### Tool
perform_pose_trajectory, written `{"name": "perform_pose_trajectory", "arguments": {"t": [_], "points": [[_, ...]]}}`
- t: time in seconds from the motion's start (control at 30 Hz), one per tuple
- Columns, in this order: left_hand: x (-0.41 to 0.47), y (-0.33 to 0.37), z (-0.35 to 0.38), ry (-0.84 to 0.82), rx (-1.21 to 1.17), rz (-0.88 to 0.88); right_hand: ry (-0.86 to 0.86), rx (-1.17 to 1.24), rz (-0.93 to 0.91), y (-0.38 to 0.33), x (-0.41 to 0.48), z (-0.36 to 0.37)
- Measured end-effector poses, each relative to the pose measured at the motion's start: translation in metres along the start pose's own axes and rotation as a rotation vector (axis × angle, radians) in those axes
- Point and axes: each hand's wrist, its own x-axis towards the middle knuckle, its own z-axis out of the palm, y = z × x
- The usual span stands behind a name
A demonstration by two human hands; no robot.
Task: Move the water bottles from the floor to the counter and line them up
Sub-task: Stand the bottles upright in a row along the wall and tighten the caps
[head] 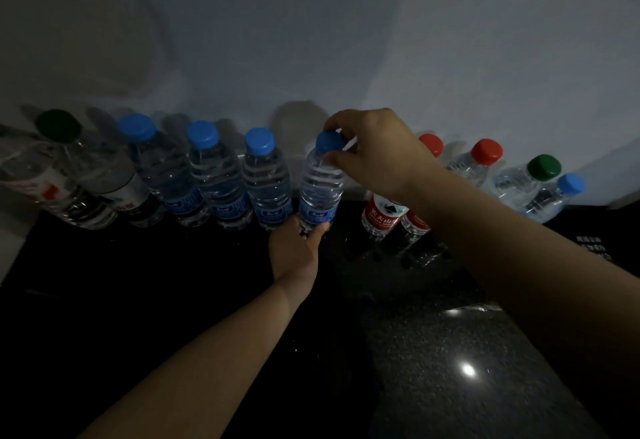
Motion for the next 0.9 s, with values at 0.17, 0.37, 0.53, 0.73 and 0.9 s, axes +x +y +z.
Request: {"name": "perform_pose_trajectory", "arguments": {"t": [0.17, 0.37, 0.53, 0.73, 0.9], "points": [[0.001, -0.002, 0.0, 0.008, 0.009, 0.022, -0.006, -0.006, 0.013, 0.001, 0.0, 0.001], [0.004, -0.003, 0.0, 0.019, 0.07, 0.036, -0.038, -0.01, 0.035, 0.002, -0.002, -0.001], [0.004, 0.001, -0.001, -0.008, 0.087, -0.001, -0.041, -0.003, 0.053, 0.0, -0.004, -0.001], [-0.004, 0.002, -0.006, 0.008, 0.106, -0.033, -0.054, 0.034, 0.098, -0.002, -0.016, -0.002], [-0.015, -0.006, -0.015, -0.06, 0.027, -0.177, -0.015, 0.032, 0.133, 0.007, -0.044, -0.016]]}}
